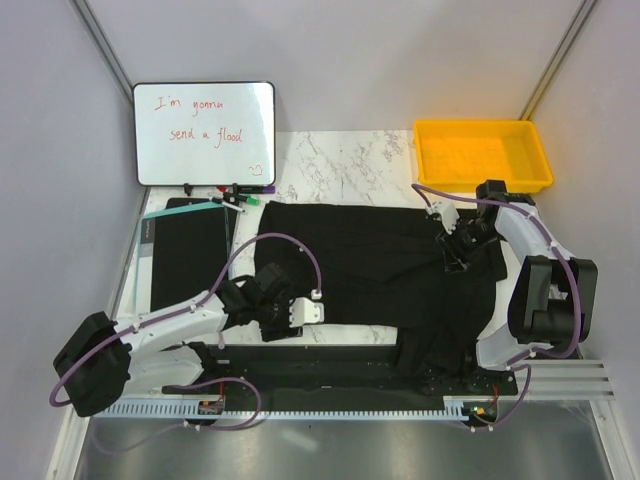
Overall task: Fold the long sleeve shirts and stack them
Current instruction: Fold the shirt
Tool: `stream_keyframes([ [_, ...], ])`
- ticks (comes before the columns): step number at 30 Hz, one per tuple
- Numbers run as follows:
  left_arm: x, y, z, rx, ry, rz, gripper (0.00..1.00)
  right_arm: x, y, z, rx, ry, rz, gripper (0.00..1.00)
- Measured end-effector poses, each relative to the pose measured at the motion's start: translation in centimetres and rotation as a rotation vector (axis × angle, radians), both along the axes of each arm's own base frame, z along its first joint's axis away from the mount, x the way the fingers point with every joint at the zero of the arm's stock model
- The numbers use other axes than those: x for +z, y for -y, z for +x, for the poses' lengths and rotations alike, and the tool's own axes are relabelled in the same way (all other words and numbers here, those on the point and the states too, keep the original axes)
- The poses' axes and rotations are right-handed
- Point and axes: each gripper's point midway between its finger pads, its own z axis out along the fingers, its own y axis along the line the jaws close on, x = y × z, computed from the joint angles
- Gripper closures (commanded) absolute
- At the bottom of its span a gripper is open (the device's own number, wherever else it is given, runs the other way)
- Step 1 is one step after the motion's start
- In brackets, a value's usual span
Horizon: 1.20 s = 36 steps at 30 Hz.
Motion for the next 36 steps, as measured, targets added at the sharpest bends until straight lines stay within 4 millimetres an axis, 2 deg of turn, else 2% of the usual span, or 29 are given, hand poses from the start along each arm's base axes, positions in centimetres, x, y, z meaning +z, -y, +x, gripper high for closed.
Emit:
stream_keyframes([
  [2,-0.4,0.2,0.0,-0.02,0.042,0.005,0.42,-0.1,-0.1,-0.3,0.005,-0.01,0.008,0.59],
  [6,-0.9,0.6,0.2,-0.057,0.106,0.017,0.53,-0.3,0.2,-1.6,0.082,-0.017,0.002,0.57],
  [11,-0.8,0.8,1.4,-0.049,0.164,0.024,0.54,-0.4,2.9,-6.0,0.191,-0.025,-0.057,0.43],
  [13,-0.8,1.1,2.0,-0.041,0.183,0.02,0.53,-0.5,4.2,-7.8,0.234,-0.053,-0.081,0.42],
  [16,-0.8,1.5,2.4,-0.036,0.193,0.012,0.53,-1.6,5.1,-8.6,0.257,-0.094,-0.106,0.43],
  [19,-0.7,1.9,2.7,-0.026,0.196,0.004,0.53,-3.5,5.7,-7.9,0.242,-0.134,-0.119,0.43],
  [22,-0.7,1.8,3.2,-0.007,0.192,0.003,0.51,-5.6,6.2,-6.3,0.203,-0.177,-0.116,0.42],
  [26,-0.7,1.0,4.0,0.038,0.183,0.01,0.5,-5.6,6.6,-4.2,0.146,-0.185,-0.12,0.42],
  [30,-0.7,0.0,4.8,0.076,0.174,0.021,0.42,-5.5,6.7,-2.9,0.107,-0.215,-0.116,0.41],
  [34,-0.2,-1.1,3.3,0.059,0.1,0.049,0.33,-5.2,7.0,-1.8,0.124,-0.202,-0.105,0.34],
  [36,1.6,-0.9,2.5,0.043,0.074,0.023,0.31,-4.6,7.0,-2.0,0.136,-0.2,-0.08,0.34],
])
